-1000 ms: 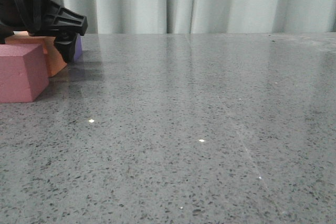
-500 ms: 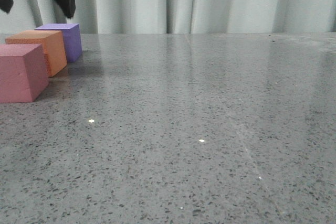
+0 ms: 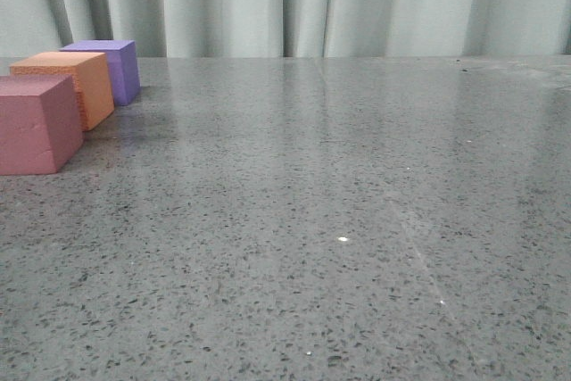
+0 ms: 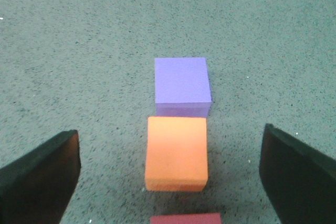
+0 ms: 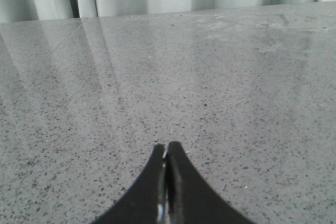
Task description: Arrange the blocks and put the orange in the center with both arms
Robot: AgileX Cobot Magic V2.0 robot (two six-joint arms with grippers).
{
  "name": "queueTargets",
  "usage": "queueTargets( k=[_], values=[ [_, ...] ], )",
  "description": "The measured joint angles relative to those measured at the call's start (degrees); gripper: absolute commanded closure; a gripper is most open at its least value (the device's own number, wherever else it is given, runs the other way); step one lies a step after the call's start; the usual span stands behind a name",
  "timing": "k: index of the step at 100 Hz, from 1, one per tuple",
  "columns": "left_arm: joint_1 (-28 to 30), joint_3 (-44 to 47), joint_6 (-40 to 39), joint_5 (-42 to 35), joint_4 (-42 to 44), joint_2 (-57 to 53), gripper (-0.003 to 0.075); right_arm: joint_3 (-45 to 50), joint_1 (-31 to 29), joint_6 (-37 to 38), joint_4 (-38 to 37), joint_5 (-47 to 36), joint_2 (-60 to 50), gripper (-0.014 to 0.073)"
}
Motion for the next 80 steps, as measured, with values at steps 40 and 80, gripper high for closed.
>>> queueTargets(
  k=[40, 80],
  values=[
    [0.00, 17.02, 0.00, 0.85, -0.09, -17.97, 0.0396, 0.00, 0.00, 0.00, 0.00, 0.00, 0.00, 0.0661],
    [0.00, 23.01, 0.00, 3.74, 0.17, -31.90, 0.0739, 0.00, 0.00, 0.00, 0.00, 0.00, 0.00, 0.0661]
  ],
)
